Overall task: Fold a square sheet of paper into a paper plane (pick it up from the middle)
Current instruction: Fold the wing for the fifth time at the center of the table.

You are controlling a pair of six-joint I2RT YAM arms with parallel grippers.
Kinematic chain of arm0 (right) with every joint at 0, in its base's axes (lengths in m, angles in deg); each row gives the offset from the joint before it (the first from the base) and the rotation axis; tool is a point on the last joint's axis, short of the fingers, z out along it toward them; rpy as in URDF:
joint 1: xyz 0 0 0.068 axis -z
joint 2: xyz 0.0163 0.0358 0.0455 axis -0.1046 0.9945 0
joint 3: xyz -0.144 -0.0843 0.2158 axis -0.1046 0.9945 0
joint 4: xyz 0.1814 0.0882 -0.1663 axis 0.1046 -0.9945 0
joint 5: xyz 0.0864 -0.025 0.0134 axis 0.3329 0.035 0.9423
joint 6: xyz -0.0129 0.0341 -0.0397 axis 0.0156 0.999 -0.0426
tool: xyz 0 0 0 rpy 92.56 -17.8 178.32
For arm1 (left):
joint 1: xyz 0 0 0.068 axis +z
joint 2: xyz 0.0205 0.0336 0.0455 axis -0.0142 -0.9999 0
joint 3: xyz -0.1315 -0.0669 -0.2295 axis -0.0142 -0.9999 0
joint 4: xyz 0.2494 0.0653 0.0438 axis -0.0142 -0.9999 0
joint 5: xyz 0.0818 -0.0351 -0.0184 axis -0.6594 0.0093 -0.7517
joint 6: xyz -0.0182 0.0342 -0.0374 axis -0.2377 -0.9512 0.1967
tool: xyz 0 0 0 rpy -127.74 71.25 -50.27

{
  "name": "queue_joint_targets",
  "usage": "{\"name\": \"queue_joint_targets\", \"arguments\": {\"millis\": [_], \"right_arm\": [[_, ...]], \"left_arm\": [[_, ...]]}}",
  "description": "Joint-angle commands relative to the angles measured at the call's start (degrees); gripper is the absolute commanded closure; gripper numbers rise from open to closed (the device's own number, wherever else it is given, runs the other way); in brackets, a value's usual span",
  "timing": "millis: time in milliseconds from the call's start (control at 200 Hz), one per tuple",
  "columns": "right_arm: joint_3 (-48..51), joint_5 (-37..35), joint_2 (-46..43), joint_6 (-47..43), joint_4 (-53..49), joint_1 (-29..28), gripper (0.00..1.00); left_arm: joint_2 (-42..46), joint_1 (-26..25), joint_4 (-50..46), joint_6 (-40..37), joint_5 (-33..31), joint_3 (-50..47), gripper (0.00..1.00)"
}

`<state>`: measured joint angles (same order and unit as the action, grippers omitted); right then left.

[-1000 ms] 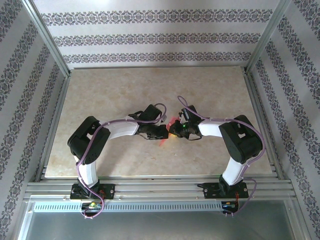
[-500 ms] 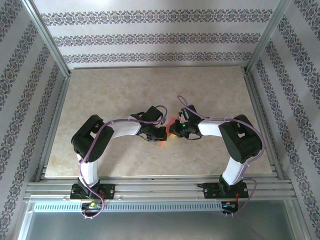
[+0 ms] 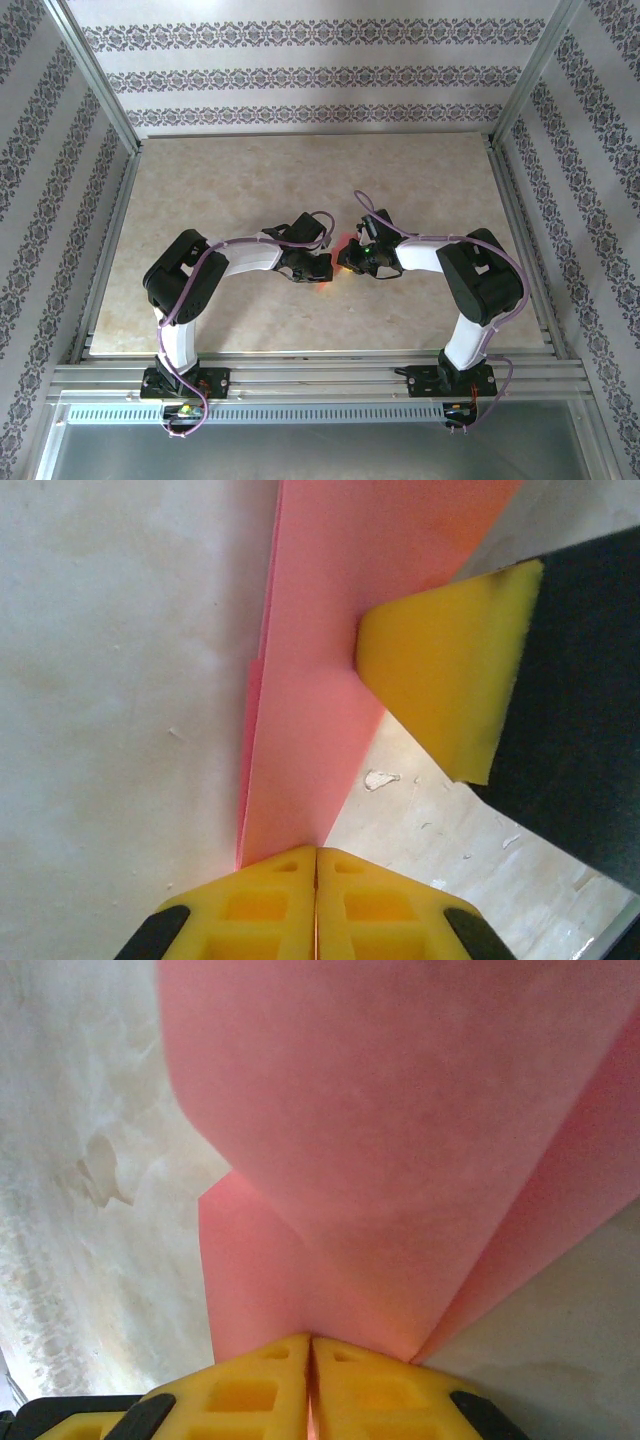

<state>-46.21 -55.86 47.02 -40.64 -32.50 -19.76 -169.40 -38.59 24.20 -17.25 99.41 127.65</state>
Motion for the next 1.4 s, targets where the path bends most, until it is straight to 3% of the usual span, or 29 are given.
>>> {"name": "queue_joint_targets", "arguments": {"millis": [0, 1014, 1394], "right_arm": [[1.03, -6.84, 4.02, -0.84, -6.44, 0.01, 0.86], [-1.09, -9.01, 5.7, -0.76, -11.73, -0.17, 0.87], [-1.4, -9.06, 5.82, -0.82, -12.14, -0.17, 0.87]], "left_arm": [[-0.57, -0.59, -6.02, -1.42, -2.02, -0.4, 0.91], [2.78, -1.16, -14.97, -6.41, -2.78, -2.73, 0.95], [6.3, -1.65, -18.47, -7.56, -6.0, -1.59, 0.95]]}}
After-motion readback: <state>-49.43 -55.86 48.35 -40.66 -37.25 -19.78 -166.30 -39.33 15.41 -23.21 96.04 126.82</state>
